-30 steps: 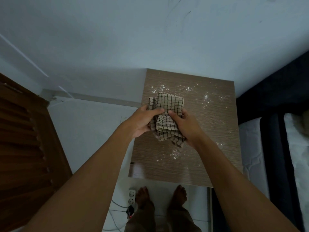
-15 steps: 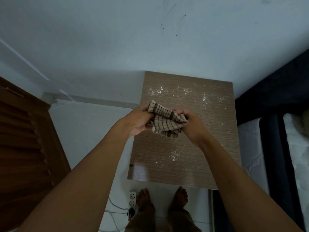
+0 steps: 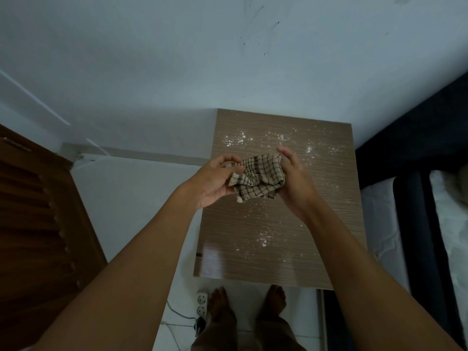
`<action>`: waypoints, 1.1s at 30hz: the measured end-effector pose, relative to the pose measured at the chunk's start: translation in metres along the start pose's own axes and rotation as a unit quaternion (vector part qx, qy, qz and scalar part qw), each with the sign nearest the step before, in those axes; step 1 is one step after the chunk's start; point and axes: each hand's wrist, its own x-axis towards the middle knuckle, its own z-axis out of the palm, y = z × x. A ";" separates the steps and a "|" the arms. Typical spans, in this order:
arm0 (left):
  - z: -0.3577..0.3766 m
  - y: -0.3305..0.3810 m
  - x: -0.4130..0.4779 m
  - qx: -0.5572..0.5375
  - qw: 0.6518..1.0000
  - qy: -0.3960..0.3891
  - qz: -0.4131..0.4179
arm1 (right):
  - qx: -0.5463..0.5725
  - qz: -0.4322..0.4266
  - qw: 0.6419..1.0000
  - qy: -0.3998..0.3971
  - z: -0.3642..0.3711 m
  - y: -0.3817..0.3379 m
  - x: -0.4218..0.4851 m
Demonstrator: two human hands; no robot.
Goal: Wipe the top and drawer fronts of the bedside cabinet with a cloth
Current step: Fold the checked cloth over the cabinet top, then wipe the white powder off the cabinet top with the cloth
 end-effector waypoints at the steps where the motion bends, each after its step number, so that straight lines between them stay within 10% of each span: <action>1: -0.002 -0.001 0.002 -0.001 1.000 0.012 0.015 | 0.064 0.045 0.997 -0.020 0.000 0.000 -0.001; 16: -0.006 0.005 0.030 0.178 0.982 0.045 0.035 | -0.109 0.023 0.994 0.021 -0.010 0.009 0.032; 26: 0.013 0.037 0.064 0.255 0.956 0.090 0.111 | -0.465 -0.068 0.874 -0.124 -0.032 -0.020 0.094; 33: -0.026 -0.004 0.097 0.414 0.837 0.344 0.101 | -0.499 -0.209 0.841 0.004 -0.046 -0.033 0.153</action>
